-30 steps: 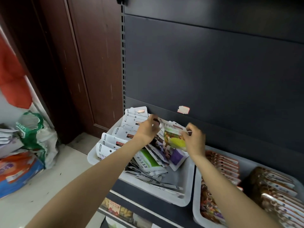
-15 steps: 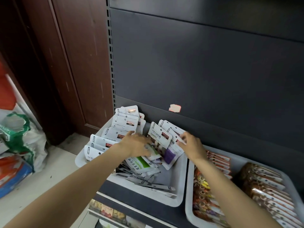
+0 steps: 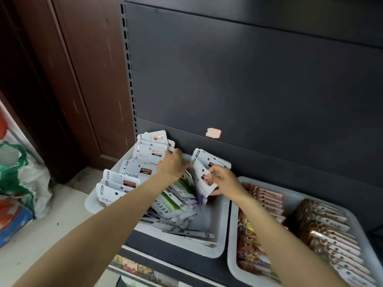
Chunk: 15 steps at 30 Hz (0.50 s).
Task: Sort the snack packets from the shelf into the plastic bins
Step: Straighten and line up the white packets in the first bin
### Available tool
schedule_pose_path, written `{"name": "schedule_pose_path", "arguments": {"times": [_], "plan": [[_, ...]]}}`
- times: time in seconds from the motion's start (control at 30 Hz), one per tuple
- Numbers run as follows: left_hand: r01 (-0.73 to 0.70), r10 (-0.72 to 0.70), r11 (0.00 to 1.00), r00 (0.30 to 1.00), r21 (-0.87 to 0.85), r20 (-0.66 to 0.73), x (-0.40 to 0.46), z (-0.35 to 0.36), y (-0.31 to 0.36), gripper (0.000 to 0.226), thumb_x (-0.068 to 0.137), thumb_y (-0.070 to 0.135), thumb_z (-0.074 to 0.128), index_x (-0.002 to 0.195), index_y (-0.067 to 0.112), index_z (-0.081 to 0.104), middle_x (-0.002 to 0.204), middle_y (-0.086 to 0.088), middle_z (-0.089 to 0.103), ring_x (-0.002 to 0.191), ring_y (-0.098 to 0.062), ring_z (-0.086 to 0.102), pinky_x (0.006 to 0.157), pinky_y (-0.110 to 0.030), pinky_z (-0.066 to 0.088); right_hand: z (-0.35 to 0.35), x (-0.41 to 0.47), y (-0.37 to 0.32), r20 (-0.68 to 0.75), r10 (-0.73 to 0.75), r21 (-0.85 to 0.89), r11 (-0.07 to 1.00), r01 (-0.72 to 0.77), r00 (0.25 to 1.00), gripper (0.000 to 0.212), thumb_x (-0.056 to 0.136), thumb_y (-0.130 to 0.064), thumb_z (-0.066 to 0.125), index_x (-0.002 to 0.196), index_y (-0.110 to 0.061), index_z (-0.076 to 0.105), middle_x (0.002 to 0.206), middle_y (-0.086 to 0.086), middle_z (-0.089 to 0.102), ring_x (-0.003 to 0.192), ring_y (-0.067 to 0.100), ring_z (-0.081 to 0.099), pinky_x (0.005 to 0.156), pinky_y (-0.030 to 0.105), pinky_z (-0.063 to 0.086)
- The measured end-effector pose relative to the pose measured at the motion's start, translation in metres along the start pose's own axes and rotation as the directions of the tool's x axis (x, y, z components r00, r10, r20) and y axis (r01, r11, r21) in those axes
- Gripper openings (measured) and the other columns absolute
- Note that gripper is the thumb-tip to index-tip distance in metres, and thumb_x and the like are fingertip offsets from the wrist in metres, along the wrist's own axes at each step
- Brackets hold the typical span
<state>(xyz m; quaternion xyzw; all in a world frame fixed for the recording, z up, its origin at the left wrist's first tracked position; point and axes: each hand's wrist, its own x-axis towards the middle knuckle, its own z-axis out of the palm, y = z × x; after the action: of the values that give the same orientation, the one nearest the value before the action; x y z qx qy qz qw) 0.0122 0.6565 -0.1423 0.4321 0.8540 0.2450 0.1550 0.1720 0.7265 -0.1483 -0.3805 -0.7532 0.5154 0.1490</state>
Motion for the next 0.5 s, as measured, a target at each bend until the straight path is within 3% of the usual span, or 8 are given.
{"name": "schedule_pose_path", "arguments": {"times": [0.07,0.13,0.27,0.4,0.5], "plan": [[0.075,-0.078,0.995,0.996,0.067,0.042,0.001,0.000,-0.002,0.050,0.091,0.030,0.057,0.129,0.006,0.037,0.124,-0.016,0.043,0.111,-0.035,0.050,0.098,-0.043,0.040,-0.005,0.001,-0.003,-0.061,0.013,0.017,1.000,-0.012,0.998,0.023,0.096,-0.007,0.050,0.077,-0.019,0.054,0.091,0.008,0.061,0.087,0.023,0.062,0.067,0.048,0.059],[0.096,-0.103,0.991,0.991,0.092,0.080,0.000,0.001,-0.007,0.050,0.087,0.024,0.060,0.129,0.010,0.037,0.120,-0.013,0.051,0.113,-0.031,0.050,0.098,-0.041,0.037,-0.012,0.000,-0.004,-0.148,-0.012,-0.051,0.999,0.005,0.989,0.025,0.095,-0.007,0.052,0.074,-0.020,0.053,0.086,0.006,0.063,0.085,0.023,0.063,0.065,0.049,0.059],[0.120,-0.123,0.992,0.986,0.033,0.112,-0.002,0.004,-0.018,0.056,0.083,0.016,0.064,0.132,0.019,0.037,0.112,-0.006,0.060,0.114,-0.027,0.053,0.101,-0.039,0.034,-0.026,-0.004,-0.007,-0.281,-0.079,-0.132,0.990,0.043,0.956,0.024,0.095,-0.007,0.051,0.074,-0.018,0.050,0.095,0.014,0.067,0.089,0.025,0.066,0.061,0.044,0.059],[0.092,-0.083,0.989,0.993,-0.117,0.079,-0.001,-0.005,-0.022,0.072,0.082,0.002,0.063,0.142,0.013,0.025,0.105,-0.017,0.062,0.104,-0.034,0.057,0.091,-0.041,0.046,-0.032,-0.004,-0.012,-0.371,-0.141,-0.186,0.980,0.075,0.918,0.014,0.097,-0.008,0.048,0.083,-0.007,0.052,0.095,0.014,0.067,0.090,0.024,0.067,0.060,0.047,0.059],[0.096,-0.092,0.993,0.994,-0.071,0.066,-0.002,-0.014,-0.025,0.079,0.084,-0.002,0.058,0.147,0.006,0.011,0.111,-0.019,0.062,0.108,-0.034,0.056,0.090,-0.038,0.046,-0.028,-0.005,-0.016,-0.369,-0.168,-0.222,0.971,0.089,0.914,0.014,0.097,-0.008,0.046,0.084,-0.007,0.052,0.093,0.013,0.067,0.088,0.025,0.066,0.063,0.051,0.058]]}}
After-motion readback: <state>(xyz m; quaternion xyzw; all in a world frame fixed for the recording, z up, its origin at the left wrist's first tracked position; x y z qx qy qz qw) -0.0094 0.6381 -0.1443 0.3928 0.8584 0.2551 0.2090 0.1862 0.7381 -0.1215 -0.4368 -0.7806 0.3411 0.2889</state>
